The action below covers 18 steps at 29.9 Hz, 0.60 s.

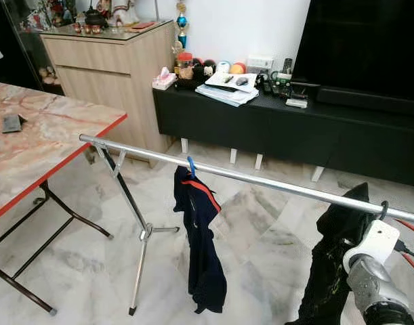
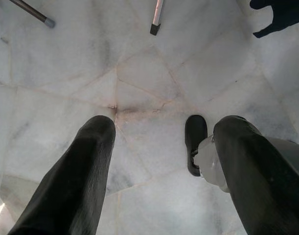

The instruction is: Hang hanger

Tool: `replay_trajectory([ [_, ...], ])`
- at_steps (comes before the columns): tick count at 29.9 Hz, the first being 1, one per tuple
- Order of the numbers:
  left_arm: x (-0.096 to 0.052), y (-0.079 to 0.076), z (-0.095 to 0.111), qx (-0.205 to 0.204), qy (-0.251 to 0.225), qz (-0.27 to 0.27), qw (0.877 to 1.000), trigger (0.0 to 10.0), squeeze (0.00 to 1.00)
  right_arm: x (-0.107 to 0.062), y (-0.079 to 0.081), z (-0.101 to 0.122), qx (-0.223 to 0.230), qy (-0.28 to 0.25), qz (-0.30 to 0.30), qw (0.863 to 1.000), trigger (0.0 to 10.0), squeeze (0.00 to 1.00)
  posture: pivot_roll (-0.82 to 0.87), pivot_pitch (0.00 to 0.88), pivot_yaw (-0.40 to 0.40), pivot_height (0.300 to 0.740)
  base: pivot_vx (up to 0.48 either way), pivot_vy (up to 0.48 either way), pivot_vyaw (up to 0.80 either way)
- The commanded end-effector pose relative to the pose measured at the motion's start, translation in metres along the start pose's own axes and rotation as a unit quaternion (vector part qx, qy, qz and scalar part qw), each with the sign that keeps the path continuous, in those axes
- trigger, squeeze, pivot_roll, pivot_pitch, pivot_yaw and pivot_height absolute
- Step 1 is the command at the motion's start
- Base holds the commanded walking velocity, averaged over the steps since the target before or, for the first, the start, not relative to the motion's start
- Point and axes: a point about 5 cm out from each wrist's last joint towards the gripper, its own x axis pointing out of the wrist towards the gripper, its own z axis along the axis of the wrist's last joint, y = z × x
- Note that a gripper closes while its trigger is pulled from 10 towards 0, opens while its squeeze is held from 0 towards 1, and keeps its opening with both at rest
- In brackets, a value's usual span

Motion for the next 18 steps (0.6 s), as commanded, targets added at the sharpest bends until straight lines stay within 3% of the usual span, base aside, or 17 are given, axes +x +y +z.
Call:
replay_trajectory([
  [1,-0.001,0.003,-0.004,0.006,0.011,0.004,1.000,10.0,0.00,0.001,0.003,0.009,0.001,-0.021,0.005,1.000,4.5,0.00,0.03,0.000,0.041,0.740,0.000,0.000,0.00],
  [2,-0.001,0.003,-0.005,0.006,0.011,0.005,1.000,10.0,0.00,0.001,0.006,0.016,-0.002,-0.041,0.010,0.999,8.1,0.00,0.03,0.000,0.041,0.740,0.000,0.000,0.00],
  [4,-0.001,0.004,-0.005,0.006,0.011,0.005,1.000,10.0,0.00,0.001,0.006,0.018,-0.002,-0.047,0.012,0.999,8.1,0.00,0.03,0.000,0.041,0.740,0.000,0.000,0.00],
  [5,-0.002,0.004,-0.005,0.006,0.011,0.005,1.000,10.0,0.00,0.001,0.007,0.023,0.000,-0.055,0.012,0.998,10.0,0.00,0.04,0.000,0.041,0.740,0.000,0.000,0.00],
  [10,-0.003,0.008,-0.006,0.006,0.013,0.007,1.000,10.0,0.00,0.002,0.008,0.031,0.010,-0.067,0.006,0.998,10.0,0.00,0.04,0.000,0.041,0.740,0.000,0.000,0.00],
  [18,-0.003,0.010,-0.004,0.005,0.015,0.003,1.000,10.0,0.00,0.004,0.012,0.012,0.051,-0.009,0.004,0.999,10.0,0.00,0.05,0.000,0.045,0.740,0.000,0.000,0.00],
])
